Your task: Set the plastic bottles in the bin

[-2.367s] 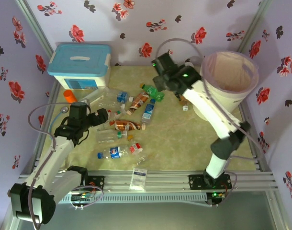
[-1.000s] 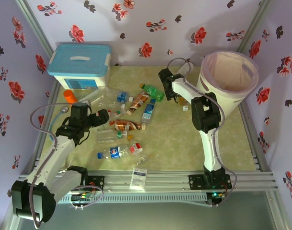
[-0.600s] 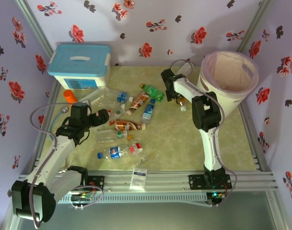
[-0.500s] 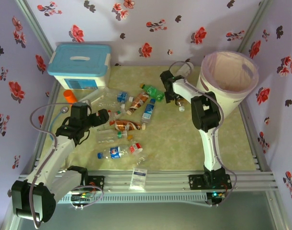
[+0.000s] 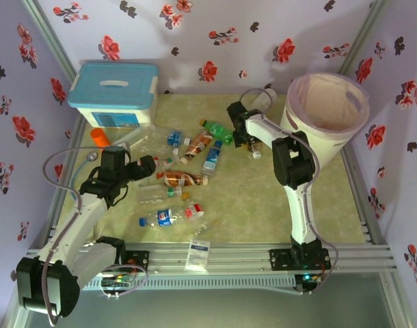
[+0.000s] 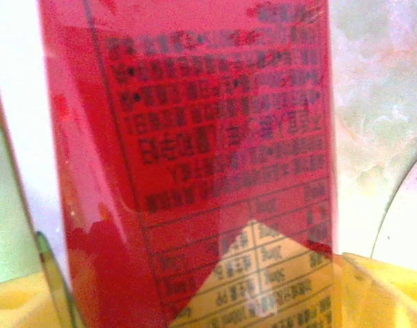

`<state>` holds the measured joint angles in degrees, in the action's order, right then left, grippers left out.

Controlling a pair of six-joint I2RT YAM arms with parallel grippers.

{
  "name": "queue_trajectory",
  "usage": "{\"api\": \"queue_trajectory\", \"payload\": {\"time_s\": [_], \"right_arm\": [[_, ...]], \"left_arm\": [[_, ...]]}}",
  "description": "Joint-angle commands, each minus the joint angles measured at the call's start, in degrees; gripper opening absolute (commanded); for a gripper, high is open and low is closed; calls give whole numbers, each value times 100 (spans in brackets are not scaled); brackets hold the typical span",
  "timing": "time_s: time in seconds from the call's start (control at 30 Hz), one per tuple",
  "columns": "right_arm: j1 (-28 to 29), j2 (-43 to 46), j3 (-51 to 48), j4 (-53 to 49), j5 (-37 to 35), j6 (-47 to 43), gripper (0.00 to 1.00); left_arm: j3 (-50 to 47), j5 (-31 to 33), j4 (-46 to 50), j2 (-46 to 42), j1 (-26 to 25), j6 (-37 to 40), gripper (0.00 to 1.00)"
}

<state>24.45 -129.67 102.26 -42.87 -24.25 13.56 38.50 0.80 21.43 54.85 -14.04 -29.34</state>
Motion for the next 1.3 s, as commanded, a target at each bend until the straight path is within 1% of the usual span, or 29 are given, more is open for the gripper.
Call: {"api": "queue_trajectory", "payload": {"time_s": [0.0, 0.1, 0.17, 0.2, 0.3, 0.53, 0.63, 0.73, 0.9, 1.0, 1.17, 1.27], "right_arm": [[-41, -151, 199, 79, -9, -44, 83], [-35, -114, 185, 72, -10, -73, 75], [-26, -32, 116, 110, -35, -81, 72], [-23, 22, 63, 134, -49, -82, 69], [-28, 177, -10, 139, -87, -108, 65], [62, 800, -36, -102, -49, -259, 64], [121, 1264, 12, -278, 250, -315, 64], [191, 1684, 228, -603, 395, -383, 63], [414, 2273, 713, -1100, 364, -582, 62], [438, 2635, 987, -1261, 314, -672, 61], [246, 3064, 1563, -1537, 76, -866, 59], [-100, 3217, 1885, -1654, -10, -934, 59]], "left_arm": [[-9, -88, -104, 10, -31, 130, 99], [0, -88, -104, 29, -29, 119, 99], [-9, -88, -130, 33, -28, 109, 99], [-13, -86, -137, 39, -30, 108, 99], [-9, -84, -139, 60, -35, 97, 99], [10, -84, -122, 56, -32, 93, 99], [-13, -91, -122, 44, -31, 70, 99], [-53, -120, -137, 30, -33, 60, 99], [-87, -166, -200, 31, -34, 10, 99], [-114, -194, -227, 26, -33, -5, 99], [-130, -202, -218, -8, -29, 15, 99], [-143, -203, -251, 1, -33, -6, 99]]}}
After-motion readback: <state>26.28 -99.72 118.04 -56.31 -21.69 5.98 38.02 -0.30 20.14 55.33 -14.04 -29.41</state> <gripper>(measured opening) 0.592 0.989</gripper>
